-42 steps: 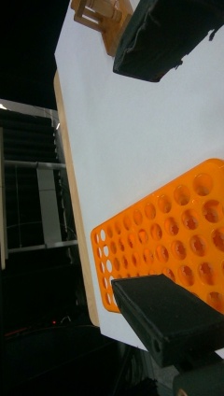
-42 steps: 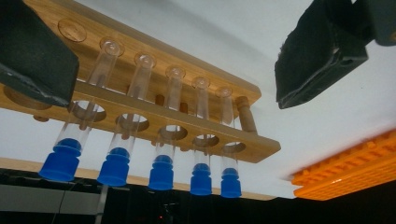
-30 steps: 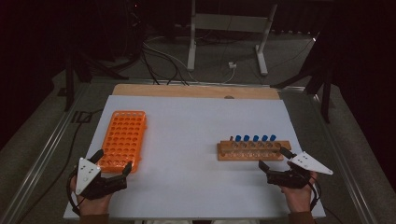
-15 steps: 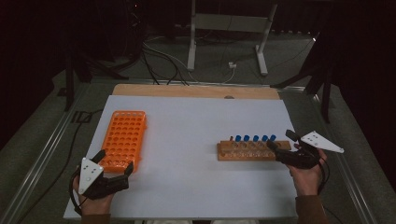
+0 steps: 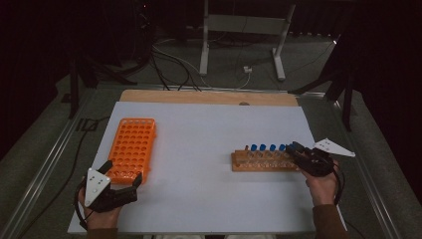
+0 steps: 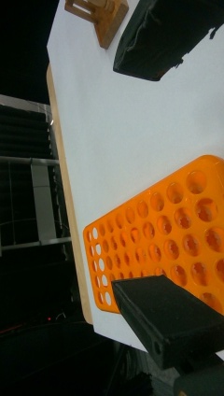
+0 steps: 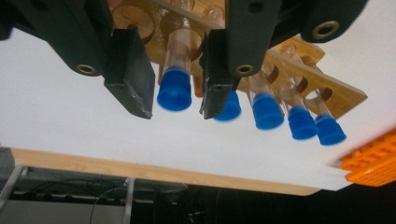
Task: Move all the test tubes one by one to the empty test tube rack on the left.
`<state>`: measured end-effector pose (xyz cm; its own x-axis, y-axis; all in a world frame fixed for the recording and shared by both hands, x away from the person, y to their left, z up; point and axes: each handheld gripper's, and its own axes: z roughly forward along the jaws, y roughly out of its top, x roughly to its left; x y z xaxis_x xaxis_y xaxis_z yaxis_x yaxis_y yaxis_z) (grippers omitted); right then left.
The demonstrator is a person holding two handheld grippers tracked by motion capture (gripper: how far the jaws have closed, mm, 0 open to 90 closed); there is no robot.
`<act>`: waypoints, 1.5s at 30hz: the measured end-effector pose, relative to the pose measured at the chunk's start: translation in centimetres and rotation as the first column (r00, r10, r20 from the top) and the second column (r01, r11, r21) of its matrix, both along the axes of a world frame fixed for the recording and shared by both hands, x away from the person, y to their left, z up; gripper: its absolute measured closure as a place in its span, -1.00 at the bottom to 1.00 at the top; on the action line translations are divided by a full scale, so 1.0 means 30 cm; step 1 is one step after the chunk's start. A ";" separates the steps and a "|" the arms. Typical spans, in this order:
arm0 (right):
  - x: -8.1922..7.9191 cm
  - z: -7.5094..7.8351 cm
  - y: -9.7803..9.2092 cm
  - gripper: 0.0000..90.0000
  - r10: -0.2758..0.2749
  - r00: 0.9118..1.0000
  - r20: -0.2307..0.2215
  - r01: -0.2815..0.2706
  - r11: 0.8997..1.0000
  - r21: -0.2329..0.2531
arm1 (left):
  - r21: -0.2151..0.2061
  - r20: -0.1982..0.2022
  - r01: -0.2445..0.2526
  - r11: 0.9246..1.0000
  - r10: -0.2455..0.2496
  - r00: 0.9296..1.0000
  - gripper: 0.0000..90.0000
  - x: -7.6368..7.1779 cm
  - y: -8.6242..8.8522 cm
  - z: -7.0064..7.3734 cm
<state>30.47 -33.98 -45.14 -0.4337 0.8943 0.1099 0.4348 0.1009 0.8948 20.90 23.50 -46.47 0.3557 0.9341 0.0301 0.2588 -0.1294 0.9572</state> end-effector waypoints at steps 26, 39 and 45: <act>-0.010 0.005 0.010 0.71 -0.021 1.000 -0.016 0.020 0.999 -0.036 | 0.003 -0.007 0.002 1.000 -0.002 1.000 -0.97 0.002 0.000 -0.003; -0.023 0.136 0.014 0.71 0.003 0.999 0.051 -0.002 0.999 -0.037 | 0.007 -0.011 0.002 1.000 -0.001 1.000 -0.97 0.003 -0.004 -0.005; -0.044 0.171 0.021 0.71 0.019 0.997 0.075 -0.016 0.999 -0.046 | 0.009 -0.009 0.001 1.000 -0.001 1.000 -0.97 0.003 -0.003 -0.004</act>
